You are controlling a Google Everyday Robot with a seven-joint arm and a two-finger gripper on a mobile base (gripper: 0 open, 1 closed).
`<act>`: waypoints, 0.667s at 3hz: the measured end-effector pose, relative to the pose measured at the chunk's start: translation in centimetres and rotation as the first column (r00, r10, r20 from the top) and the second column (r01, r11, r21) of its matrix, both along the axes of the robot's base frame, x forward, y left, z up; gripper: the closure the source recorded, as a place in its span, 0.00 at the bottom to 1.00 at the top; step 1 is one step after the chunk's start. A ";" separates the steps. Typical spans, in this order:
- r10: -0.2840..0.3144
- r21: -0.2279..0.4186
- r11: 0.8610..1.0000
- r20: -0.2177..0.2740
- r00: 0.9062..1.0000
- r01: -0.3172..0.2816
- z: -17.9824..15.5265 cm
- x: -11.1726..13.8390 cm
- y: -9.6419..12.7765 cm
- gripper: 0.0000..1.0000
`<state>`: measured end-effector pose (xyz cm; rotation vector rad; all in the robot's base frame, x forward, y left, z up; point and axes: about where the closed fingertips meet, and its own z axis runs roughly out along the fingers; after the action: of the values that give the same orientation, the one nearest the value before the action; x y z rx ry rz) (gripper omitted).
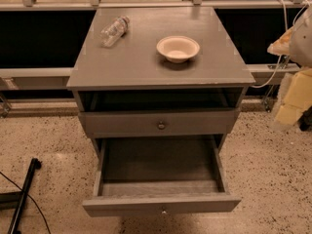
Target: Close middle drawer
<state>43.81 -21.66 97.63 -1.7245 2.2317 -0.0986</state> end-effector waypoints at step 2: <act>0.000 0.044 0.999 -0.005 1.000 0.000 -2.3 0.2 0.2 0.00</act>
Offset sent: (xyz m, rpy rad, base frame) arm 0.0154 0.0092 -0.1963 0.3836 0.0674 -0.0008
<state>43.98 -21.51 95.31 -1.7035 2.2208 -0.0442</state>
